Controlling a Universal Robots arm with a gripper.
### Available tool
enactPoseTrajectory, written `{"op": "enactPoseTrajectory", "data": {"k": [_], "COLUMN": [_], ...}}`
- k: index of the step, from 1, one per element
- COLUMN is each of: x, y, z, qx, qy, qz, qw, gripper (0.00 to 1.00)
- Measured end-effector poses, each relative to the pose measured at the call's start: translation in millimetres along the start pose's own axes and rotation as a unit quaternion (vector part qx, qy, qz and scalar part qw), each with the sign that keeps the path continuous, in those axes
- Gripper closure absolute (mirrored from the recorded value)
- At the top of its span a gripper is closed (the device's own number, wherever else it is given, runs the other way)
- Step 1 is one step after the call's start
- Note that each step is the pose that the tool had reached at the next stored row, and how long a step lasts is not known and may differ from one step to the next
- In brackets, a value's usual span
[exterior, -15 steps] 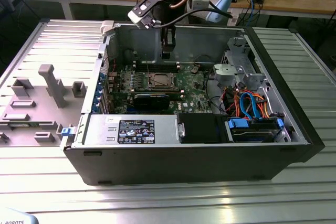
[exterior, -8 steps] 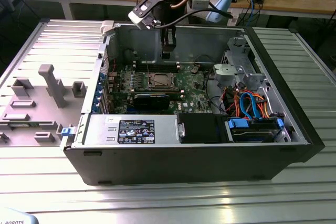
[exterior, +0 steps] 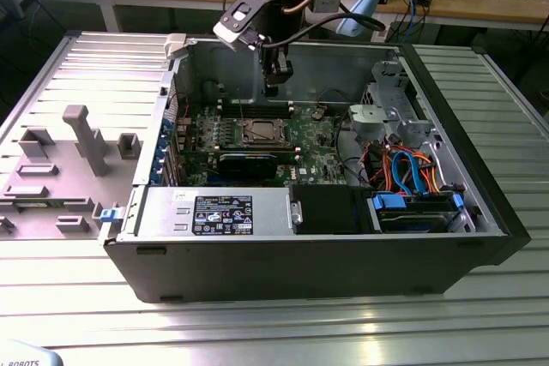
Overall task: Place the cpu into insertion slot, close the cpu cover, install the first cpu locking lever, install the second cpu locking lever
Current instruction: 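Install the first cpu locking lever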
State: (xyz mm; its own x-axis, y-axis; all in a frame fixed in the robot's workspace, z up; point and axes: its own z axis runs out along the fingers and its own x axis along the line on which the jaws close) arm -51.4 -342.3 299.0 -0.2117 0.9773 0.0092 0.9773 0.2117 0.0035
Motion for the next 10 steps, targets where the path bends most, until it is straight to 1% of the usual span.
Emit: {"op": "enactPoseTrajectory", "data": {"k": [3,4,10], "x": [-0.3,-0.3,-0.8], "y": [-0.6,-0.6,-0.8], "z": [0.0,0.0,0.0], "qx": [0.0000,0.0000,-0.0001], "qy": [0.0005,0.0005,0.0009], "qz": [-0.013,-0.015,-0.015], "qw": [0.99992,0.99989,0.99989], "gripper": [0.89,0.89,0.89]}}
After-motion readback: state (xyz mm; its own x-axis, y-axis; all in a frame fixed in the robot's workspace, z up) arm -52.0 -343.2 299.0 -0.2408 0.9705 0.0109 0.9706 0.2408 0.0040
